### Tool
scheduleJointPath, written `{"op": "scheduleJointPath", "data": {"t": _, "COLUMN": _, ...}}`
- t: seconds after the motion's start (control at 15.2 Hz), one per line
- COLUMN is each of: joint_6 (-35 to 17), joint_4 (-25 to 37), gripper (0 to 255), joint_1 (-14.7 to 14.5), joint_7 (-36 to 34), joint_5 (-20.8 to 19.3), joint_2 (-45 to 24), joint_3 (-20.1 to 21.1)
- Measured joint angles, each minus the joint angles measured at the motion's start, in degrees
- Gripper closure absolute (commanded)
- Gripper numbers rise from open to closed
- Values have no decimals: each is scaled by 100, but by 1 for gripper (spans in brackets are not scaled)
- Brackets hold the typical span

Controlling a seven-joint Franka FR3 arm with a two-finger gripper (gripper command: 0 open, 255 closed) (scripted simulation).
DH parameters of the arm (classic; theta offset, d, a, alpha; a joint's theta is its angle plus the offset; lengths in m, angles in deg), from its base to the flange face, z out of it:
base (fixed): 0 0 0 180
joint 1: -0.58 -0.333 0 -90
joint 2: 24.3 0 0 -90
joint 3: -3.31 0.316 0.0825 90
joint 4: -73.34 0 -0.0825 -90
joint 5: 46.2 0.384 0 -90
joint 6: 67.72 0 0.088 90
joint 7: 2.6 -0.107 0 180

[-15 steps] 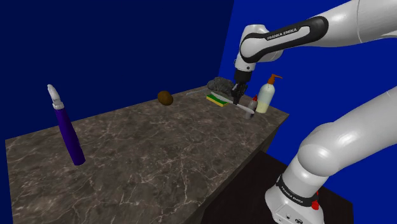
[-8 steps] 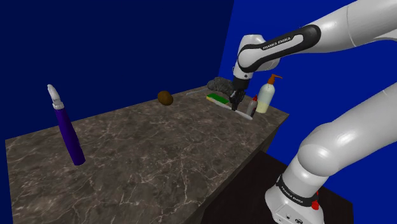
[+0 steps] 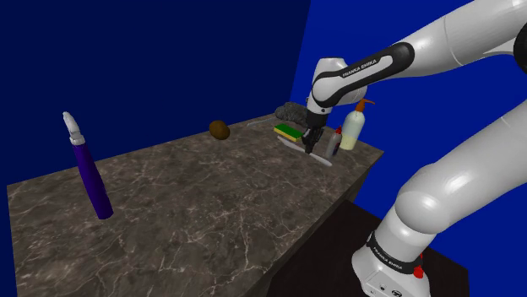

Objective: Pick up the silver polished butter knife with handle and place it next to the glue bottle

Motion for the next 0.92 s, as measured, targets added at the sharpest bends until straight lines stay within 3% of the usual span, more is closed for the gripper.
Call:
{"op": "scheduleJointPath", "data": {"t": 0.26, "joint_6": -14, "joint_4": -4, "gripper": 255, "joint_1": 1, "joint_7": 2, "joint_5": 0, "joint_2": -8, "joint_3": -2}}
{"op": "scheduleJointPath", "data": {"t": 0.33, "joint_6": -14, "joint_4": -4, "gripper": 0, "joint_1": 1, "joint_7": 2, "joint_5": 0, "joint_2": -8, "joint_3": -2}}
{"op": "scheduleJointPath", "data": {"t": 0.73, "joint_6": -14, "joint_4": -4, "gripper": 0, "joint_1": 1, "joint_7": 2, "joint_5": 0, "joint_2": -8, "joint_3": -2}}
{"op": "scheduleJointPath", "data": {"t": 0.92, "joint_6": 455, "joint_4": 253, "gripper": 0, "joint_1": -14, "joint_7": -36, "joint_5": 10, "joint_2": 217, "joint_3": 47}}
